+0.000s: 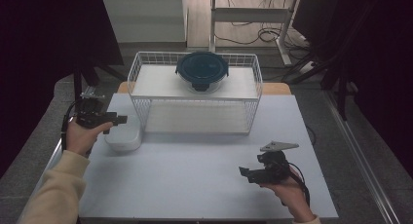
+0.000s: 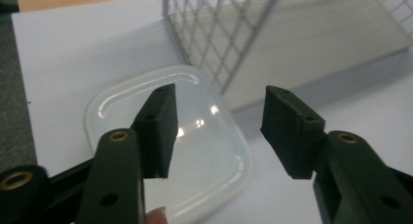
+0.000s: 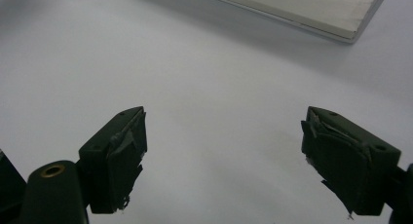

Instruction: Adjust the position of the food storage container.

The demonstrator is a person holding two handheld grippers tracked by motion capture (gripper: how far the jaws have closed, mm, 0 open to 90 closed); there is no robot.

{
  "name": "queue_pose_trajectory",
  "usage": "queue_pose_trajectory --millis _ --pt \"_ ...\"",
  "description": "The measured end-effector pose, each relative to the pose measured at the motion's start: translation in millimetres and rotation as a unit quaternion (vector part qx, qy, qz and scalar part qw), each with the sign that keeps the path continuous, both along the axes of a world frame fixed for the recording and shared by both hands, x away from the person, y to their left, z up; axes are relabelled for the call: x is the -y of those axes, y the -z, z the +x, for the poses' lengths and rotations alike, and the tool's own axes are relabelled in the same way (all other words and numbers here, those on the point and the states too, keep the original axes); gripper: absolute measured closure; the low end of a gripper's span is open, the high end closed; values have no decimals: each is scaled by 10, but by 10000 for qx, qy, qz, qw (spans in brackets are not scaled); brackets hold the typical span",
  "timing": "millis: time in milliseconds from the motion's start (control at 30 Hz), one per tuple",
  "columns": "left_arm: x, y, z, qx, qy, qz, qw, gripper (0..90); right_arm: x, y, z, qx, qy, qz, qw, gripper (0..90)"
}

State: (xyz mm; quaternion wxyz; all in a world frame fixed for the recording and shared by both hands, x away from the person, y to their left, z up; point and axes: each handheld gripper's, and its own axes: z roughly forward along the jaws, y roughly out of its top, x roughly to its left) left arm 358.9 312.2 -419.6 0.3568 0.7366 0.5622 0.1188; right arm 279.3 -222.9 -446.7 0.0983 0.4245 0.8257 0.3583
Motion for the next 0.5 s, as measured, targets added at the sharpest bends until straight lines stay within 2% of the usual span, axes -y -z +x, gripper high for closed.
queue_pose_trajectory --millis 100,233,400,500 --pt "-83 50 92 -54 -116 -118 9998 519 11 15 16 -23 34 -3 10000 168" --pt "-126 127 196 -124 -224 -124 9996 593 19 32 30 -36 60 -16 10000 168" --pt "-149 217 330 -237 -351 -221 9989 766 -2 36 22 -48 37 -23 10000 168" --pt "-146 232 429 -319 -335 -141 9988 838 -5 41 24 -52 33 -26 10000 167"
